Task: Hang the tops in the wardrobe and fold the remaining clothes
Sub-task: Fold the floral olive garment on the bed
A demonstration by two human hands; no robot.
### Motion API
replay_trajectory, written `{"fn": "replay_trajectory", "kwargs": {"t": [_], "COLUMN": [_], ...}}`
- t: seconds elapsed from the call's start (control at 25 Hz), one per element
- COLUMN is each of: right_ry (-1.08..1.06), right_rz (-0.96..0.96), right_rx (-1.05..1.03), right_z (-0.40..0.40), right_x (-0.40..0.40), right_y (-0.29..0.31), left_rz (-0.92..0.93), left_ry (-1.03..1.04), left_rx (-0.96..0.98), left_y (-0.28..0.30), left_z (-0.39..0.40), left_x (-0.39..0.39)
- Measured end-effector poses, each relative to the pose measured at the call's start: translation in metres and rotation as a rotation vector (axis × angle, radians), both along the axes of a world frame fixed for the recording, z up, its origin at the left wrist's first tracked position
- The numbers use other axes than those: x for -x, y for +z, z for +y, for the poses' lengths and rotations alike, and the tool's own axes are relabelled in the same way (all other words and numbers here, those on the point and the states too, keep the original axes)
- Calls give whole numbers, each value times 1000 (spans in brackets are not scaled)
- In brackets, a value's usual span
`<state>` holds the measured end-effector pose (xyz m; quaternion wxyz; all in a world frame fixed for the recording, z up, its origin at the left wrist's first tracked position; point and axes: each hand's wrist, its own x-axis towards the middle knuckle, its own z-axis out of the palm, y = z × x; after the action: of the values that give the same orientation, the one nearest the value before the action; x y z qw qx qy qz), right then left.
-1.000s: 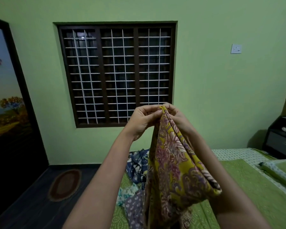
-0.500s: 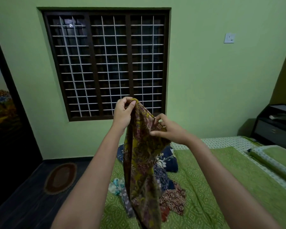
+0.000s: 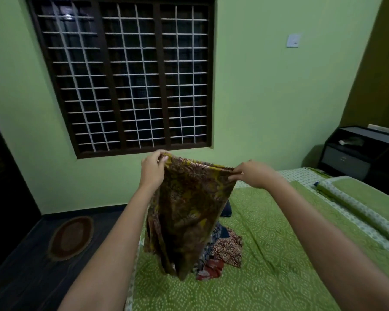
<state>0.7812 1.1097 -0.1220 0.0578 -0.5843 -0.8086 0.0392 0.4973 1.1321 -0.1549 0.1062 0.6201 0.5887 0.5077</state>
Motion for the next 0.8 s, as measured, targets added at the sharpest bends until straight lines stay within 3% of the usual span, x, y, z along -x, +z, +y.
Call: {"fn": "replay_trajectory", "kwargs": {"t": [0.08,0.2,0.36,0.48,0.64,0.8], "right_ry": [-96,-95,-204,-234,-284,-254], "right_rz": [-106,-203,-66,-266,-225,-361], "right_rx": [-134,-73,-423,-89,-276,-51], "right_z": [-9,-38,-90,-129,-169,-207], "right_x": [-18,-40,-97,-150,-242,-312], "right_y": [11,30,47,26,9,-14], "left_rz": [103,175,56,266,130,253], "left_ry": [-52,-110,-123,-161,-173,-212], "left_rx": [117,98,-84,83,55,177], "left_y": [-14,-2,18,-7,-34,-53], "left_z": [-7,-28,-56,-78,-120,-157], "left_x": [-4,-29,-84,-146,-229,-303]}}
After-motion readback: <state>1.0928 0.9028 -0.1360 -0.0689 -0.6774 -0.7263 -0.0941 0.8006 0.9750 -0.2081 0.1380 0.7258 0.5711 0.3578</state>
